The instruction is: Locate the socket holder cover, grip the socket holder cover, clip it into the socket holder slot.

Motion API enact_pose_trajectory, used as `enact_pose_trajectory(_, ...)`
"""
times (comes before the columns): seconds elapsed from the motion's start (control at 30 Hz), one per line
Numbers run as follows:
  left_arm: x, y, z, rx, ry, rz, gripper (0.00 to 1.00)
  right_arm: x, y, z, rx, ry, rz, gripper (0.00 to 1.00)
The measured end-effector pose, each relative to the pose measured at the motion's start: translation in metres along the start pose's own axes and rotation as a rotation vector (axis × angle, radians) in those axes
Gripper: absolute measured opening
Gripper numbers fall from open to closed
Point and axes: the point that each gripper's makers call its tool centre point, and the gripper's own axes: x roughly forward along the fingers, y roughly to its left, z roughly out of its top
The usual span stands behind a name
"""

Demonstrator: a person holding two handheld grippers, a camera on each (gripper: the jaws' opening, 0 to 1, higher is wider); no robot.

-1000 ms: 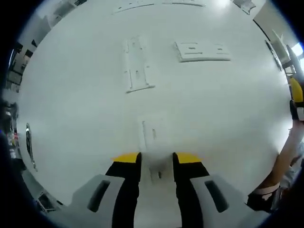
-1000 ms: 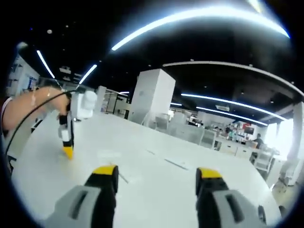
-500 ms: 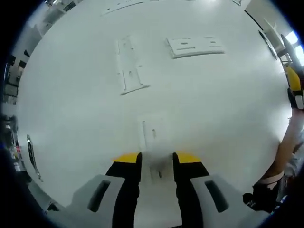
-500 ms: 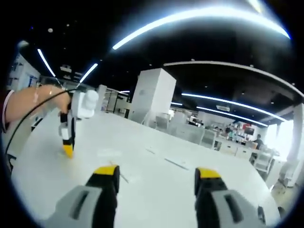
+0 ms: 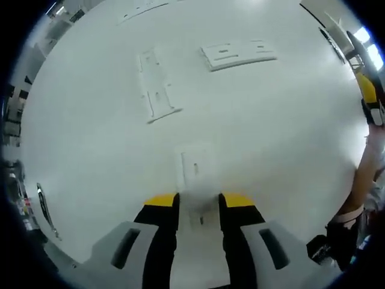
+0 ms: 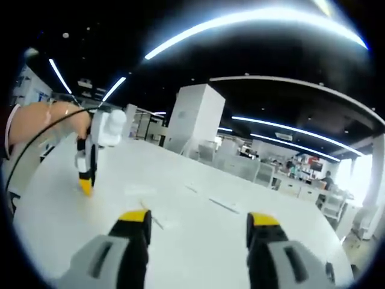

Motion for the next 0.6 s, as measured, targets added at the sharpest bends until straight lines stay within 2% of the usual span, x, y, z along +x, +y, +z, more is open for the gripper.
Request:
enact_pose_trajectory(0.33,-0.001,0.005,0.011,0.007,-0.002,-0.005,0.27,-0.001,0.000,0.001,0.008,-0.007,-0.004,0.65)
enact_pose_trajectory(0.5,-0.005,0.004,0.015,0.021,-0.023,-0.010,0.26,0.000,0.000,0.000,0.002,0.000,-0.005,0.65)
enact_pose_trajectory(0.6,-0.006,0.003,0.013,0.022,-0.017,-0.012,0.26,0.000,0.000,-0.001,-0.001,0.004,-0.005,0.65)
